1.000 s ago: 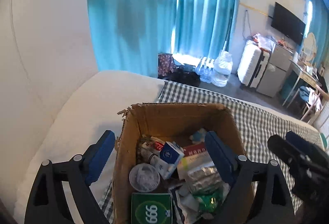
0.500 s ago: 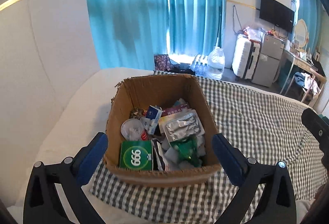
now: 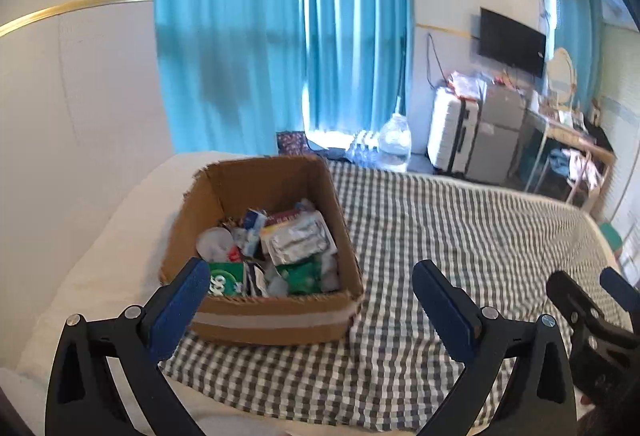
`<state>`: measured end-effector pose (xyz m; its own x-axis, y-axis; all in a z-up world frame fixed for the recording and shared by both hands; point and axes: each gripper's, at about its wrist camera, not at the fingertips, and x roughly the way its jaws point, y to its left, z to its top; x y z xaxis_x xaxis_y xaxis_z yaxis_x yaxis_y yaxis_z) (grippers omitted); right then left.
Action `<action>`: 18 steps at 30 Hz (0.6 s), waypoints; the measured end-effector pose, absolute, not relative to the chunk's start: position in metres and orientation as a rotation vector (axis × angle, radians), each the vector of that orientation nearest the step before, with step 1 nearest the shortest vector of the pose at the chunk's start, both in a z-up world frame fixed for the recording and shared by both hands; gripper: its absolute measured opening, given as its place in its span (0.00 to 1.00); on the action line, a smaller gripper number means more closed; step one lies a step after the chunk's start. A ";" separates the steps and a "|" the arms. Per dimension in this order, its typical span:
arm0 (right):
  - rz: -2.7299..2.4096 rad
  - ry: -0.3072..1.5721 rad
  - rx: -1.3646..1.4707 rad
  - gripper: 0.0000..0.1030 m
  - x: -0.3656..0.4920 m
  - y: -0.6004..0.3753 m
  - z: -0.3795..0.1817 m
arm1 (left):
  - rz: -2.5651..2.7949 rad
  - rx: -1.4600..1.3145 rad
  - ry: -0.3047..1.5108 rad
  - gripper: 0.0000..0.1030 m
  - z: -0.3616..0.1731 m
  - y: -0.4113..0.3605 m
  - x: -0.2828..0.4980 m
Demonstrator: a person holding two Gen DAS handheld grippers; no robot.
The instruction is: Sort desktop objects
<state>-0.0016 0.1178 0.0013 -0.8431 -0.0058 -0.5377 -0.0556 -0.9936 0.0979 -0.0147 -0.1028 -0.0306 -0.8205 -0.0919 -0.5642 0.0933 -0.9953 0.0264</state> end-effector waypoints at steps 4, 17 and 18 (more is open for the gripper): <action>2.930 0.238 -0.936 1.00 -0.009 0.134 -0.024 | -2.887 0.958 -0.030 1.00 -0.047 -0.091 -0.020; 2.909 0.239 -1.018 1.00 -0.022 0.133 -0.041 | -2.866 1.002 -0.042 1.00 -0.055 -0.088 -0.024; 2.907 0.227 -1.023 1.00 -0.023 0.130 -0.043 | -2.861 1.010 -0.040 1.00 -0.056 -0.089 -0.025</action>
